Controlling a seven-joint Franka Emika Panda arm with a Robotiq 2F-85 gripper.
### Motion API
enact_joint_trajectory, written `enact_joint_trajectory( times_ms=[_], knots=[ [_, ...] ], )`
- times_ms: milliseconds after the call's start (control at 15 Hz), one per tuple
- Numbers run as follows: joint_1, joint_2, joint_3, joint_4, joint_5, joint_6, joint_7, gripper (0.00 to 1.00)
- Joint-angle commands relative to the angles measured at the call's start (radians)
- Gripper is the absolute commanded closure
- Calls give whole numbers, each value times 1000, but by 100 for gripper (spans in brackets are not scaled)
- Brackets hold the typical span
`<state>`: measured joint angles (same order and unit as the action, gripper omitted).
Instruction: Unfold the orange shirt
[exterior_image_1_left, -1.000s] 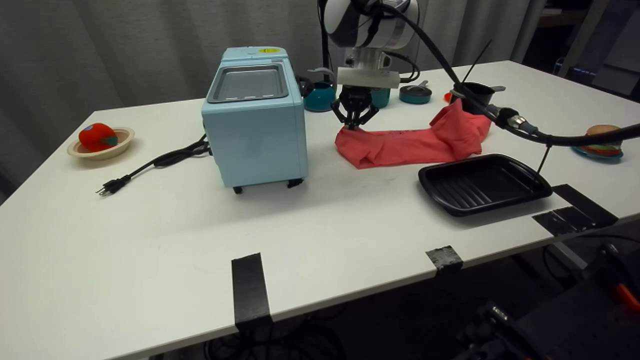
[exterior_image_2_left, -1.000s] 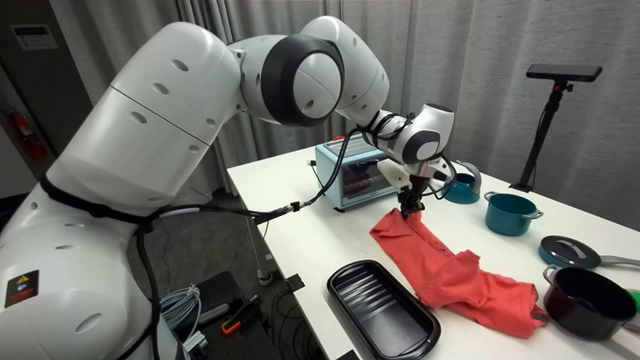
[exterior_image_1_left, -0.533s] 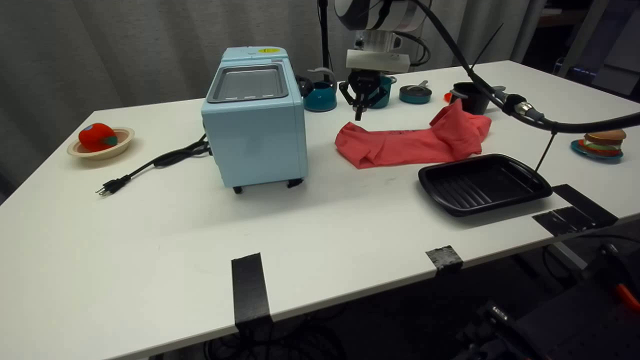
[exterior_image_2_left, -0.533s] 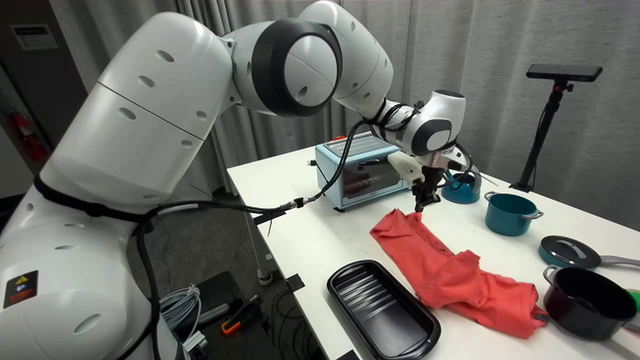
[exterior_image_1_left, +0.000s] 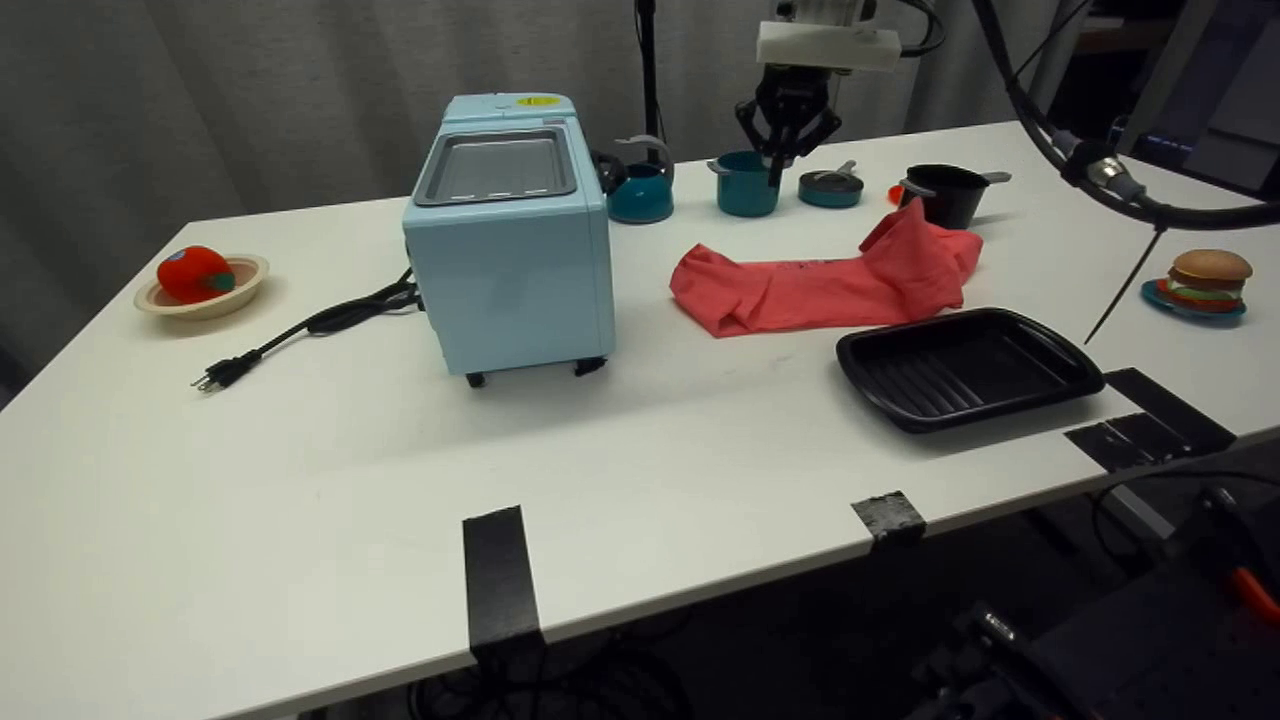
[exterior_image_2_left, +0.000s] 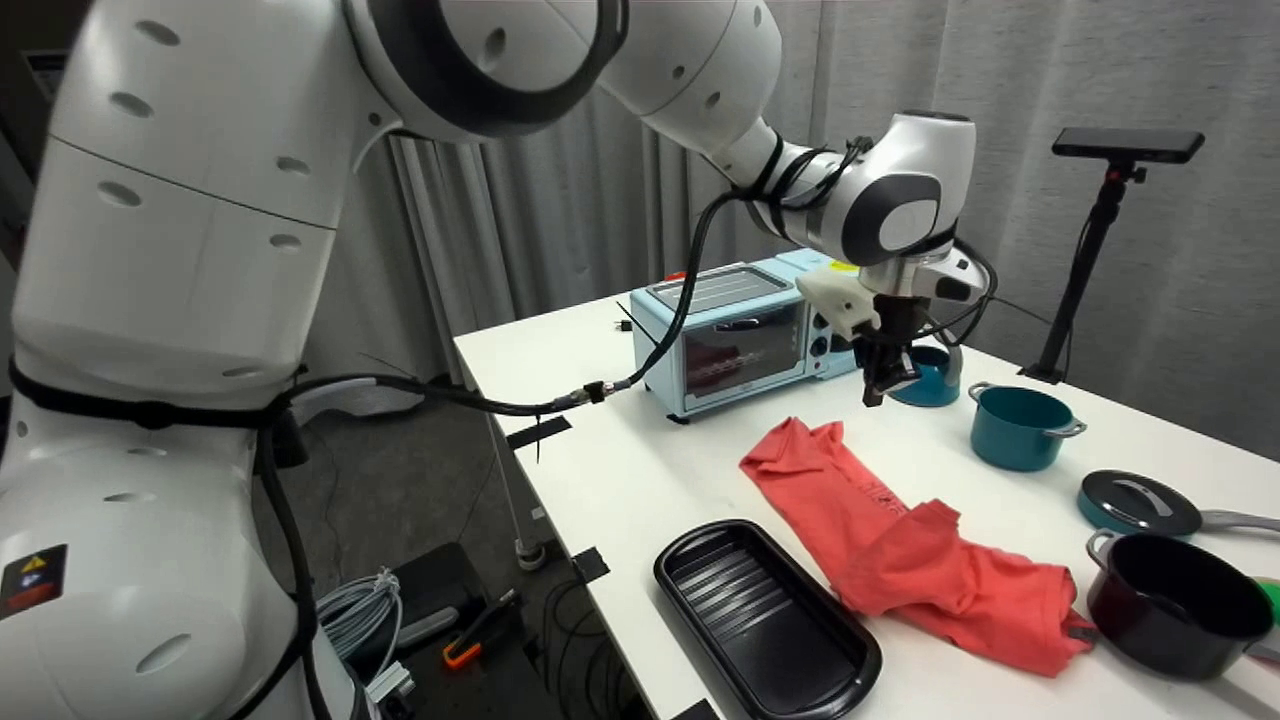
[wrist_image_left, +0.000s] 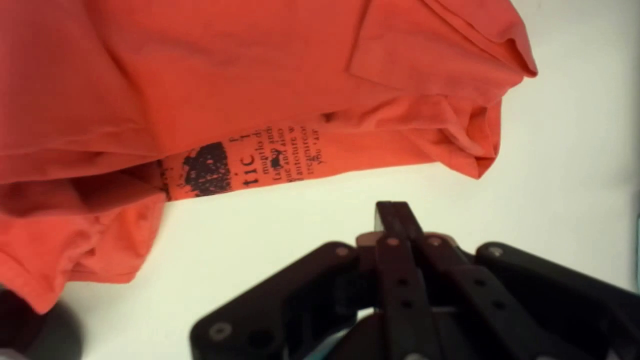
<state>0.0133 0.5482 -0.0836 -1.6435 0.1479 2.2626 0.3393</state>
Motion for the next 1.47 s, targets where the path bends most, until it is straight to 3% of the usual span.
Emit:
enact_joint_trajectory(
  times_ms=[0,533,600,667,733,800,933,1000,1400],
  knots=[
    [-20,-171,-13,-180,-24,2,-34,100],
    [-79,-400,-26,-410,-3,28,-106,100],
    [-86,-422,-27,-430,2,28,-116,74],
    [-91,-446,-28,-454,3,30,-124,73],
    [-98,-467,-29,-477,13,39,-133,66],
    [-88,-392,-25,-396,-11,4,-91,84],
    [-95,-426,-26,-432,-7,14,-102,68],
    [-96,-435,-26,-441,-6,16,-103,66],
    [-96,-440,-26,-451,-6,19,-103,66]
  ],
)
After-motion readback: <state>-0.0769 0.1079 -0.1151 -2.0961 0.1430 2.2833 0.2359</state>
